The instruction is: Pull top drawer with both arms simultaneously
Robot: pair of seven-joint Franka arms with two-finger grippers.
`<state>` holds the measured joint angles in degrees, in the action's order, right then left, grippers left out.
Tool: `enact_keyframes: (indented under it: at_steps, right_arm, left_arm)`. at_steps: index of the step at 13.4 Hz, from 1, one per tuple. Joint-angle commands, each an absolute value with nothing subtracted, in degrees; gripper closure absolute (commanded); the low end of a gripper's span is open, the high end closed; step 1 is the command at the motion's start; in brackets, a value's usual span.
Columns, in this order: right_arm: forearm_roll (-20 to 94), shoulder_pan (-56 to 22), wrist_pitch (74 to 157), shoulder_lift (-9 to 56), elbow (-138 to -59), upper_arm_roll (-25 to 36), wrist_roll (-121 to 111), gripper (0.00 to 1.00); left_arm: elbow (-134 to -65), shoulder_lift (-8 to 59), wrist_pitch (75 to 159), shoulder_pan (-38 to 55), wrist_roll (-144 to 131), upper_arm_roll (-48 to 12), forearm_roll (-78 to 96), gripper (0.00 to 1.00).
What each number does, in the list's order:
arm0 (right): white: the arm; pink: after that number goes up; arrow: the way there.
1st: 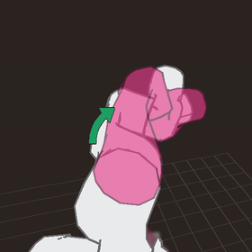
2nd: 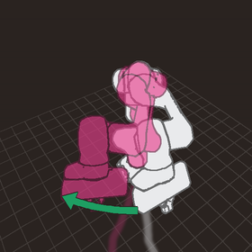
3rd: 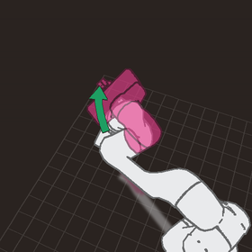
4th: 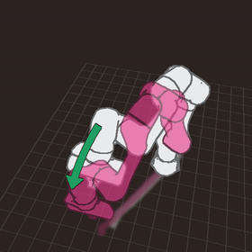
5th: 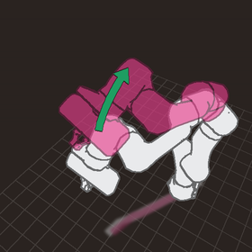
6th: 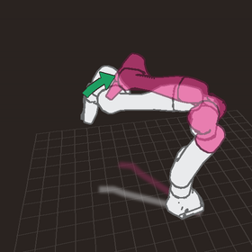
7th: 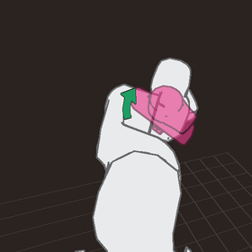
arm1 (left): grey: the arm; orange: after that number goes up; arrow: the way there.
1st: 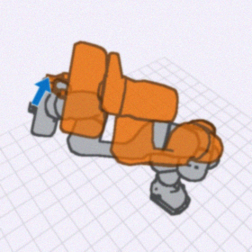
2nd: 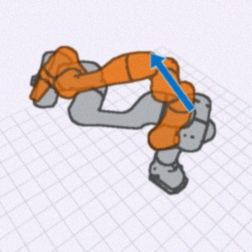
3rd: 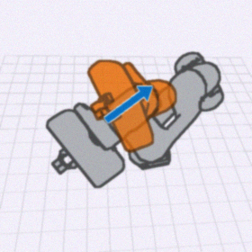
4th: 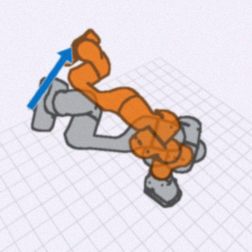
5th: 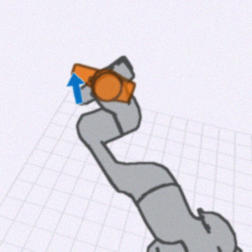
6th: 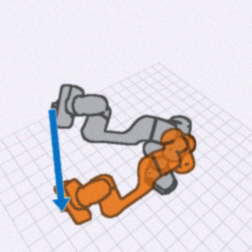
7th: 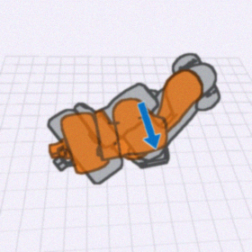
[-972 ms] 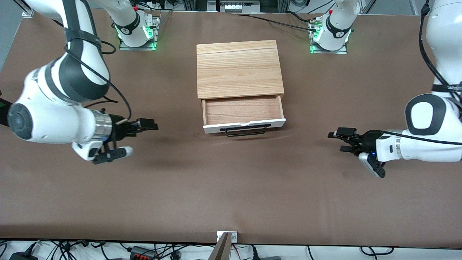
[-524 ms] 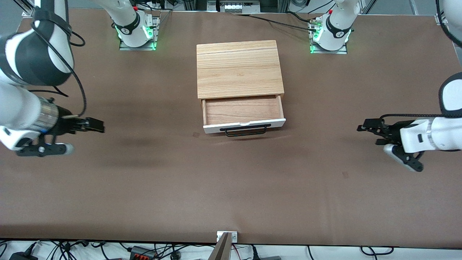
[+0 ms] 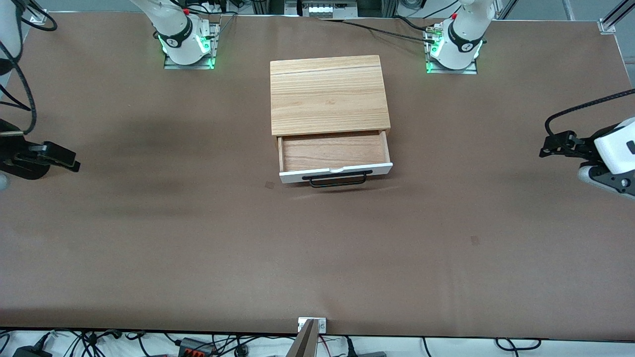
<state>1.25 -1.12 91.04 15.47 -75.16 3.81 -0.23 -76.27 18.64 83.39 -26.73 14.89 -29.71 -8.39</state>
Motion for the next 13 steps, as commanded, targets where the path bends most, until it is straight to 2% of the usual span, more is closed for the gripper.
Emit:
enact_keyframes:
  at_steps: [1,4,7,8,11,12,13]
  right_arm:
    - [-0.1,-0.3,91.3,11.7,-78.8,2.0,0.2,0.0]
    - [-0.3,-0.4,91.0,7.3,-84.3,2.0,-0.1,0.0]
    - [-1.1,-0.6,101.9,-0.5,-98.7,1.8,-0.3,0.0]
    - [-1.1,-0.5,103.5,-2.1,-101.4,1.8,-0.4,0.0]
    - [-1.1,-0.4,102.3,-2.0,-99.7,1.8,-0.8,0.0]
    - [-1.0,-0.4,101.7,-1.9,-99.2,1.8,-0.8,0.0]
    - [-0.9,-0.4,100.5,-1.5,-97.7,1.8,-0.8,0.0]
  left_arm:
    - [-77.0,16.4,82.7,-26.8,3.4,-29.5,-10.5,0.0]
    - [-77.0,16.3,83.0,-26.7,-2.1,-29.9,-10.4,0.0]
    - [-76.9,14.9,82.7,-26.9,-1.7,-30.1,-9.8,0.0]
    - [-76.9,14.9,82.9,-26.9,-1.6,-30.0,-9.8,0.0]
    - [-75.9,14.5,83.1,-25.5,-1.6,-30.0,-9.3,0.0]
    - [-76.3,14.2,83.4,-22.4,-1.7,-28.4,-9.3,0.0]
    - [-76.4,13.5,83.6,-18.4,-1.6,-23.8,-9.1,0.0]
